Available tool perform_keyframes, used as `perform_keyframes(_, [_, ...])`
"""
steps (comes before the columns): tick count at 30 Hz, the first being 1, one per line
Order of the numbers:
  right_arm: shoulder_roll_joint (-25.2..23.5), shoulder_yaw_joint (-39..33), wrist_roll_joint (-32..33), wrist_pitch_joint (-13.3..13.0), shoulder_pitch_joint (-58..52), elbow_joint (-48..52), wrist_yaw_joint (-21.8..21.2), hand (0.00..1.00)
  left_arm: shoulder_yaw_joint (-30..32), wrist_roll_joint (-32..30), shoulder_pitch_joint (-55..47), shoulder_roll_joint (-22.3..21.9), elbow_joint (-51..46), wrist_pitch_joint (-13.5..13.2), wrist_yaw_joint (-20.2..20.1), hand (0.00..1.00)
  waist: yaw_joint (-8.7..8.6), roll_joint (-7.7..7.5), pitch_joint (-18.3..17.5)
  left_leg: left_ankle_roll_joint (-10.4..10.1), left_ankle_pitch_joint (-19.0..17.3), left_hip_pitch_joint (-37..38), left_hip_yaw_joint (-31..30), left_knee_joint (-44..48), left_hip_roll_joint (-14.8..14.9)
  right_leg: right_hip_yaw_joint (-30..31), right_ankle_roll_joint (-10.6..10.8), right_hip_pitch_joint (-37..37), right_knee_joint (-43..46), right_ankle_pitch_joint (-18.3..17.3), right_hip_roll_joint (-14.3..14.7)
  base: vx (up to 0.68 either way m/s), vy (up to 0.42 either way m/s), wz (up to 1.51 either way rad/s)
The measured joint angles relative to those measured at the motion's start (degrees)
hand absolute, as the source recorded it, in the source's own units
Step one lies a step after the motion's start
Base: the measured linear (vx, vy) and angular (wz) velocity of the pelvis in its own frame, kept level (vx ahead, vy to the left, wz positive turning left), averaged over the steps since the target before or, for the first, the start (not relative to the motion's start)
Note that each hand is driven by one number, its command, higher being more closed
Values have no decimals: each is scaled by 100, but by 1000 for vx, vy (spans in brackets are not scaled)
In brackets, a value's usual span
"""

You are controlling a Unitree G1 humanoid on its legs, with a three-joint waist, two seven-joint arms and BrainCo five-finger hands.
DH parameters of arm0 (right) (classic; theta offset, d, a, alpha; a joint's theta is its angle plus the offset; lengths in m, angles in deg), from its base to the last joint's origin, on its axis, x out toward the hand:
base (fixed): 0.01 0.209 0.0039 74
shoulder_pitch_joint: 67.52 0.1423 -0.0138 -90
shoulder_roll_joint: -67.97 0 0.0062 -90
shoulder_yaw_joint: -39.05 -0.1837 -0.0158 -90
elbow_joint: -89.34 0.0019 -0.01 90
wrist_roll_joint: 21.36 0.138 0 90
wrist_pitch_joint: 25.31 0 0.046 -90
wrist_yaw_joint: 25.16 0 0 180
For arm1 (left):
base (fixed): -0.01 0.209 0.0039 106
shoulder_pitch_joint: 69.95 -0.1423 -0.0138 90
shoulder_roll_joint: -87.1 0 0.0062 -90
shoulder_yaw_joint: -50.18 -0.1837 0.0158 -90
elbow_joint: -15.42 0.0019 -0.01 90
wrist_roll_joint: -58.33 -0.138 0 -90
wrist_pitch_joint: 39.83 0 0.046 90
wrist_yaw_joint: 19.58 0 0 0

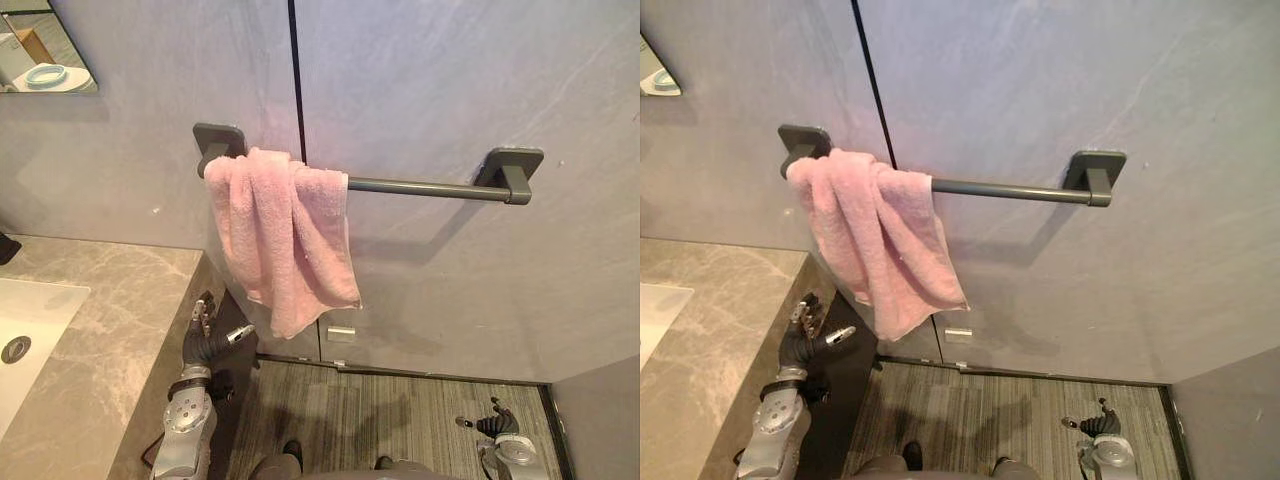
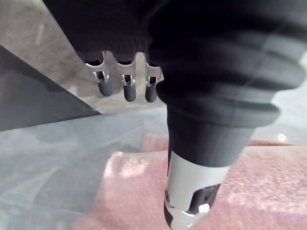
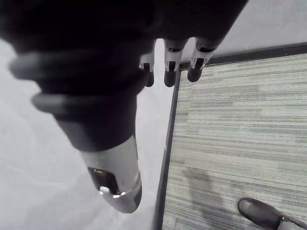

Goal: Organize washtable

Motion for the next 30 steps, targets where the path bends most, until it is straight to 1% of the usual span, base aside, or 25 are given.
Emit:
perform_keyframes(4, [0,6,-8,0,-50,0,0,0,0,-37,15,26,-211,-2,27,0,-10,44,-30,1,1,23,2,-13,5,11,0,9,2,0,4,0,0,0])
perform_keyframes(7, [0,29,-9,1,-49,-1,1,0,-1,-116,67,57,-248,-47,121,0,-25,69,-54,17,13,63,9,-64,2,21,1,23,-4,1,4,0,0,0])
perform_keyframes(9, [0,56,-9,1,-44,0,1,0,-2,-161,80,103,-248,-71,127,0,-58,71,-59,17,13,85,12,-78,2,23,1,44,-19,3,5,0,0,0])
perform_keyframes(11, [0,103,-9,1,-37,0,3,0,-7,-226,88,197,-248,-77,130,0,-130,69,-78,17,13,127,19,-102,2,25,1,102,-93,30,19,0,0,0])
perform_keyframes(15, [0,103,-9,1,-35,-2,3,0,-11,-313,243,270,-248,-79,165,0,-142,74,-85,17,13,141,41,-121,2,43,1,121,-147,63,28,-2,-3,-2])
perform_keyframes(17, [0,104,-9,1,-48,-4,4,0,-17,-414,304,274,-248,-79,244,0,-151,73,-91,18,14,217,69,-175,2,61,-1,209,-252,105,46,-5,-4,-6])
perform_keyframes(23, [0,113,-8,2,-41,-4,4,0,-23,-456,410,331,-244,-79,245,0,-155,67,-112,21,17,274,138,-258,2,129,4,207,-289,115,54,-4,-3,-6])
perform_keyframes(25, [0,123,-9,2,-29,-3,2,0,-96,-456,449,476,-221,-79,236,0,-163,59,-117,21,16,304,165,-292,1,151,4,215,-310,116,58,9,-3,-5])
perform_keyframes(28, [3,170,-9,4,-30,-3,-1,0,-124,-458,573,542,-116,-78,233,0,-195,52,-119,21,16,309,164,-309,0,153,-21,298,-450,190,81,0,0,0])
perform_keyframes(29, [5,236,-10,4,-23,-3,-3,0,-127,-457,604,540,-78,-78,244,100,-199,46,-121,21,17,316,166,-314,-1,154,-18,297,-487,206,85,0,0,0])
perform_keyframes(30, [4,277,-9,5,-26,-3,-4,0,-128,-458,604,545,-78,-78,238,100,-198,41,-122,21,17,320,166,-323,-1,154,-18,297,-492,208,87,0,0,0])
